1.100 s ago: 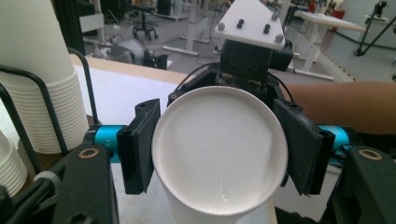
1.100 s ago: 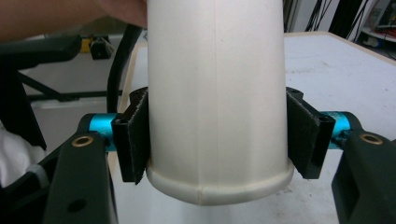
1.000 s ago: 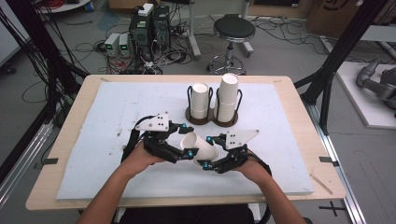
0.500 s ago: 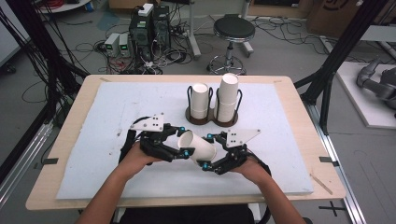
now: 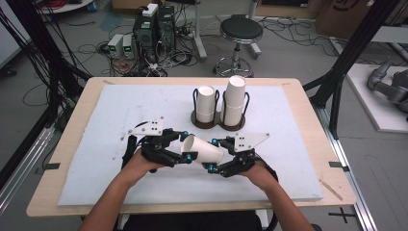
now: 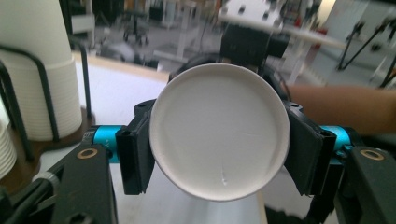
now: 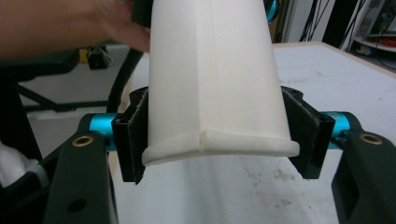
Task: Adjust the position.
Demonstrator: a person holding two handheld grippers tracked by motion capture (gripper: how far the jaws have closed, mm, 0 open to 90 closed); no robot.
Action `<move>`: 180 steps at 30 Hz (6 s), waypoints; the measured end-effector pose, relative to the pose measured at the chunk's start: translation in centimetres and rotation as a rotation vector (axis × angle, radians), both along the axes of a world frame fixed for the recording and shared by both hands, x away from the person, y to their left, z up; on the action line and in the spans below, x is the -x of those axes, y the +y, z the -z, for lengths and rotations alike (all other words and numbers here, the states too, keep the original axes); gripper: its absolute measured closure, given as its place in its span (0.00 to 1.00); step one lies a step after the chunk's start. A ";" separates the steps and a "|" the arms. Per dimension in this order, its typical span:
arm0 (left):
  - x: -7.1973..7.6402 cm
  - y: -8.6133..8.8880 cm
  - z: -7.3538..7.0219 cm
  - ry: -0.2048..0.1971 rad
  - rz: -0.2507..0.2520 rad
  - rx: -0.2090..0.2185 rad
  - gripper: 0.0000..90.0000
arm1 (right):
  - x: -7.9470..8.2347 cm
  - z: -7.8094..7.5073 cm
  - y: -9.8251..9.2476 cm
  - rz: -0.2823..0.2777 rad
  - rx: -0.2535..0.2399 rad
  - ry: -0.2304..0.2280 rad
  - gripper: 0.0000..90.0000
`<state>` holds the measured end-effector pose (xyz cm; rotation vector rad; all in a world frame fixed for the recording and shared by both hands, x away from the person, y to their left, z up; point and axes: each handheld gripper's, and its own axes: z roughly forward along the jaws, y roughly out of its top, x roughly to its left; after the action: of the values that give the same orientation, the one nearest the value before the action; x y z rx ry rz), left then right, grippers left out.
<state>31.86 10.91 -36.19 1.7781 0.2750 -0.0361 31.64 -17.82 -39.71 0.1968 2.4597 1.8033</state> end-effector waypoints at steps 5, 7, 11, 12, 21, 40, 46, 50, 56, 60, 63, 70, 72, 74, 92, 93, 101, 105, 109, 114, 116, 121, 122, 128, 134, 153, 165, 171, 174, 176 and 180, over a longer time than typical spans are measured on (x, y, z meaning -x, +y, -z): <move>0.3 -0.3 -0.5 -0.042 0.001 -0.101 0.26 | 0.2 0.1 0.5 -0.012 0.075 -0.012 0.39; 0.3 -0.5 -0.4 -0.046 0.017 -0.117 0.27 | 0.2 0.0 0.6 -0.022 0.084 -0.010 0.39; 0.2 -0.4 -0.1 -0.050 0.047 -0.121 0.37 | 0.1 -0.1 0.5 -0.027 0.084 -0.006 0.39; 0.1 -0.4 -0.1 -0.047 0.053 -0.118 0.37 | 0.1 -0.1 0.5 -0.030 0.084 -0.006 0.39; 0.0 0.1 0.0 -0.036 0.078 -0.057 0.40 | 0.2 -0.1 0.5 -0.032 0.051 0.009 0.31; 0.3 0.3 0.8 -0.033 0.055 -0.022 0.36 | 0.0 -0.4 -0.2 -0.056 0.001 0.026 0.37; 0.5 0.0 0.5 -0.054 0.046 -0.089 0.28 | 0.1 -0.3 0.0 -0.047 0.069 0.019 0.37; 0.5 -0.1 0.8 -0.054 0.062 -0.103 0.35 | 0.1 -0.2 0.3 -0.039 0.094 0.024 0.38; 0.3 0.2 1.2 -0.022 0.097 -0.088 0.39 | 0.0 -0.2 0.2 -0.066 0.078 0.053 0.36; 0.3 0.4 1.1 -0.030 0.103 -0.047 0.40 | 0.1 -0.3 0.2 -0.057 0.042 0.071 0.30; 0.2 0.8 1.1 -0.027 0.101 0.011 0.40 | 0.1 -0.4 0.1 -0.037 -0.007 0.085 0.23; 0.2 1.2 1.2 -0.023 0.095 0.066 0.40 | 0.0 -0.4 -0.1 -0.051 -0.035 0.100 0.32; 0.1 1.2 1.3 -0.019 0.098 0.065 0.40 | 0.0 -0.5 -0.2 -0.061 -0.043 0.097 0.34; 0.1 1.2 1.5 -0.014 0.101 0.054 0.40 | -0.1 -0.5 -0.3 -0.061 -0.039 0.093 0.35; 0.3 1.0 1.4 -0.017 0.081 -0.072 0.38 | -0.1 -0.3 -0.1 -0.070 0.038 0.083 0.40; 0.3 1.0 1.5 -0.015 0.085 -0.069 0.38 | -0.1 -0.3 -0.1 -0.072 0.037 0.089 0.39; 0.3 1.4 1.9 0.004 0.098 0.046 0.40 | -0.2 -0.5 -0.3 -0.073 -0.052 0.146 0.29; 0.3 1.2 2.2 0.004 0.097 0.055 0.40 | -0.2 -0.6 -0.4 -0.064 -0.076 0.143 0.30; 0.4 0.9 2.6 0.005 0.100 0.017 0.40 | -0.2 -0.7 -0.5 -0.073 -0.079 0.132 0.34; 0.5 0.5 2.8 0.009 0.086 -0.023 0.39 | -0.3 -0.6 -0.6 -0.078 -0.058 0.130 0.37; 0.6 0.4 2.7 0.010 0.072 -0.035 0.38 | -0.3 -0.7 -0.6 -0.076 -0.059 0.129 0.37; 0.8 0.1 2.2 -0.016 0.034 -0.097 0.30 | -0.3 -0.6 -0.6 -0.069 -0.042 0.134 0.37; 0.8 0.0 2.2 -0.023 0.038 -0.110 0.30 | -0.3 -0.6 -0.6 -0.065 -0.042 0.133 0.37; 0.9 -0.3 2.8 -0.041 0.067 -0.126 0.38 | -0.4 -0.6 -0.6 -0.067 -0.047 0.141 0.38; 0.9 -0.2 3.2 -0.032 0.074 -0.072 0.40 | -0.5 -0.6 -0.6 -0.064 -0.089 0.180 0.30; 1.0 -1.2 3.8 0.011 0.011 -0.074 0.31 | -0.4 -0.7 -0.4 -0.047 -0.102 0.159 0.37; 0.9 -1.5 3.8 -0.016 0.026 -0.138 0.37 | -0.5 -0.7 -0.3 -0.041 -0.083 0.171 0.38; 1.0 -1.7 4.2 -0.010 0.037 -0.110 0.39 | -0.5 -0.8 -0.2 -0.043 -0.091 0.174 0.36; 1.0 -1.5 4.0 -0.012 0.034 -0.083 0.38 | -0.3 -0.8 -0.1 -0.029 -0.117 0.181 0.28; 0.9 -1.3 4.0 -0.008 0.033 -0.048 0.38 | -0.3 -0.8 0.0 -0.015 -0.136 0.189 0.24; 0.9 -1.3 3.9 -0.005 0.032 -0.008 0.38 | -0.3 -0.8 0.0 -0.014 -0.161 0.191 0.26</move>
<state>30.95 9.64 -40.09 1.7907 0.2438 -0.0532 31.95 -17.81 -38.92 0.3807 2.4398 2.0806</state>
